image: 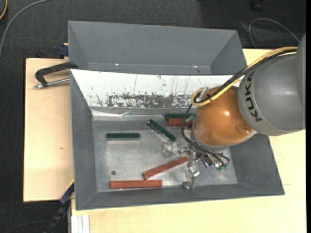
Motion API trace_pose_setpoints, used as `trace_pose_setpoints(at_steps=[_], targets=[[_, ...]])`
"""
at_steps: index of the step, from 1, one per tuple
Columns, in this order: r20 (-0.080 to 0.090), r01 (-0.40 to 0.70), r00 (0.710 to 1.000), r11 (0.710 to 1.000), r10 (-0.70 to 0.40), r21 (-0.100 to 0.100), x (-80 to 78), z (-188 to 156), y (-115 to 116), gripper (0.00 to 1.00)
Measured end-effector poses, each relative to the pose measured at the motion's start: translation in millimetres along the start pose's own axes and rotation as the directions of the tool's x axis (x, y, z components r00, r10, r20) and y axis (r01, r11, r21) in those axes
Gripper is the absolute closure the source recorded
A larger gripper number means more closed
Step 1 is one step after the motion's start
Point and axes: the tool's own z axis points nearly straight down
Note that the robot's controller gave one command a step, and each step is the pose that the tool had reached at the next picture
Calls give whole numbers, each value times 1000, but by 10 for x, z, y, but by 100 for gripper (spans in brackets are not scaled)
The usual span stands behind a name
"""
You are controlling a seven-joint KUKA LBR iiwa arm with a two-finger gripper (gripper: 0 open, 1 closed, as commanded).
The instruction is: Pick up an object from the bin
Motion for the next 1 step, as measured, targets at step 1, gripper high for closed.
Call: trace_pose_setpoints(at_steps=[1], targets=[[0, -2, 1000, 1000, 2, 1, 3, -1, -11, 100]])
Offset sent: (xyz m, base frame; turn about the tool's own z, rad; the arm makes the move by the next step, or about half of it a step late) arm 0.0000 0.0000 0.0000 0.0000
